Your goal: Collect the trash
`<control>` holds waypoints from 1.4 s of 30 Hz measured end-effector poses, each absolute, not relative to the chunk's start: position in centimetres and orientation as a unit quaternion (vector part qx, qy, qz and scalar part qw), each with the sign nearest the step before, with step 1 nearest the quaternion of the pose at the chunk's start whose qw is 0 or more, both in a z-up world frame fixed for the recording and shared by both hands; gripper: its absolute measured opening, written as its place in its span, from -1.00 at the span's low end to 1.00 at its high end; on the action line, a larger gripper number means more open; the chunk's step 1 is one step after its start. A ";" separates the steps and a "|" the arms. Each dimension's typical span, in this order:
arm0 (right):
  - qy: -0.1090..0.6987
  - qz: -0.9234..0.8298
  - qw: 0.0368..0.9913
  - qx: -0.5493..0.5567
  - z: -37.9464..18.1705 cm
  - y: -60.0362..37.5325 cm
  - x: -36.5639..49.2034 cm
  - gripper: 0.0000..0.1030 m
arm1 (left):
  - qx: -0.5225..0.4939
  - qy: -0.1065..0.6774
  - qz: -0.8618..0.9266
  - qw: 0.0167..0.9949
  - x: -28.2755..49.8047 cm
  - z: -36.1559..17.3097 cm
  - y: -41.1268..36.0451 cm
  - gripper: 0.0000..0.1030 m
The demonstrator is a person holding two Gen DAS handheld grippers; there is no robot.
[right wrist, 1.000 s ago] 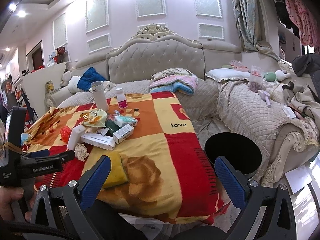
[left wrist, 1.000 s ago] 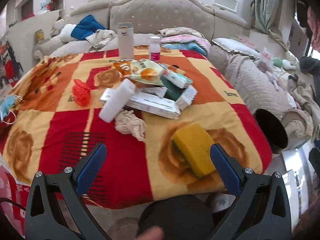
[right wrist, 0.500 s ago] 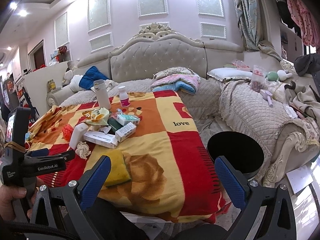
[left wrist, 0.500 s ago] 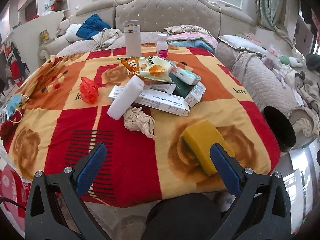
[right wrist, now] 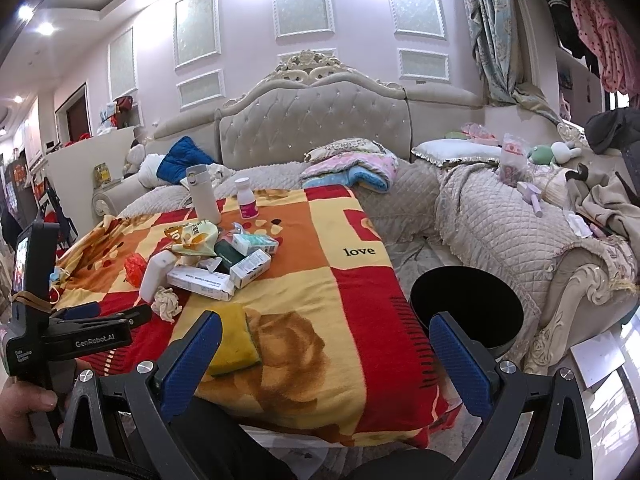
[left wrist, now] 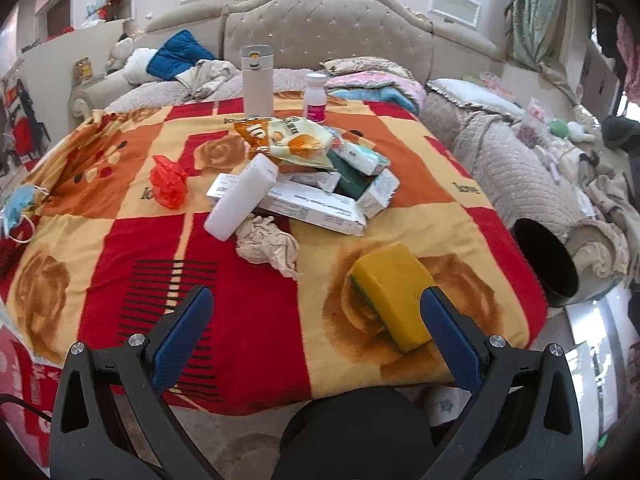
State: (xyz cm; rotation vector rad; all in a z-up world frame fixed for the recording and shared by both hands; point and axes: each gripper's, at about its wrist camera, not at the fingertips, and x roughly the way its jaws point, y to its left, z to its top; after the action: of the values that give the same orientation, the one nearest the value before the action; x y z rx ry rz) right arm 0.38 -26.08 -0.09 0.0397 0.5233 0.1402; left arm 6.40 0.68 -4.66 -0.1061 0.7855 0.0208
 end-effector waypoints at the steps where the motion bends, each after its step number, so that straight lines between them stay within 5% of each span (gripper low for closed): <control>1: 0.258 0.070 0.963 0.019 -0.1 -26.1 0.3 0.99 | -0.049 0.385 0.009 0.922 6.5 -4.7 0.7 1.00; 42: 0.226 0.074 0.971 0.009 -0.2 -26.0 -0.1 0.99 | -0.052 0.406 0.030 0.912 7.5 -6.2 1.7 1.00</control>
State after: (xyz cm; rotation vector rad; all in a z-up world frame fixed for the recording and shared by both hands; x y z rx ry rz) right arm -0.14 -25.96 -0.17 0.0189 0.4561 0.1486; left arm 7.48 1.71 -6.22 -0.1079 0.8378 0.0621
